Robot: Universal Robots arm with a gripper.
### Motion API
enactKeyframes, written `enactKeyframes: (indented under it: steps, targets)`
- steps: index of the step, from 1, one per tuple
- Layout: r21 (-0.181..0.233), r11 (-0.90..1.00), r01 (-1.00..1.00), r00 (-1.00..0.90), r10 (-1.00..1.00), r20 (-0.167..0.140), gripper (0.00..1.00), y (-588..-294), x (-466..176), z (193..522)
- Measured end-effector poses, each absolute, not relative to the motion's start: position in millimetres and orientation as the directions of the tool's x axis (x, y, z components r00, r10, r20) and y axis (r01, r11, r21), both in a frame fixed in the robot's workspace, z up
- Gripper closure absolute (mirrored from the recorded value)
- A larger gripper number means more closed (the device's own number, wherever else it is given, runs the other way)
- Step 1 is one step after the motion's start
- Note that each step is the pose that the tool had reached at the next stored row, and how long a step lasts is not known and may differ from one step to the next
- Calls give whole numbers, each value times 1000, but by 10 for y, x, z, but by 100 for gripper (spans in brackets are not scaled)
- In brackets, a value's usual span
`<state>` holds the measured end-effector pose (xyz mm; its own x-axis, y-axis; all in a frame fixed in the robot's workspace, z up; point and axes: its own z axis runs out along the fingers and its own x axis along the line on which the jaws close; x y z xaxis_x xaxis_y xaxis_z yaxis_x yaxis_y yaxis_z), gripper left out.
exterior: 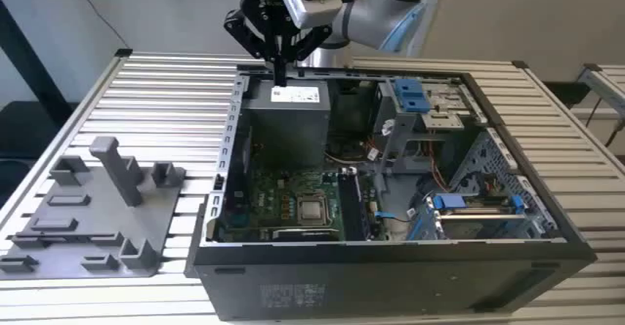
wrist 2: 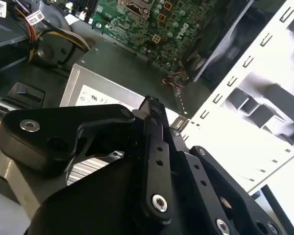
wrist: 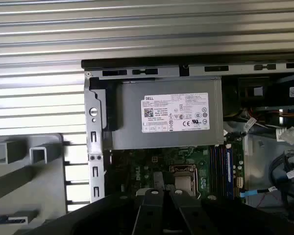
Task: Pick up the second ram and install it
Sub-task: 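Reach for the second ram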
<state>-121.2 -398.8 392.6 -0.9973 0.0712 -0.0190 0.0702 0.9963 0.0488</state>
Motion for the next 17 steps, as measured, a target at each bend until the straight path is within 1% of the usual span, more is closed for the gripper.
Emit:
enactKeyframes:
  steps: [17]
  targets:
    - [49,996,70,-997,71,-19,89,-3988,-1234,3926]
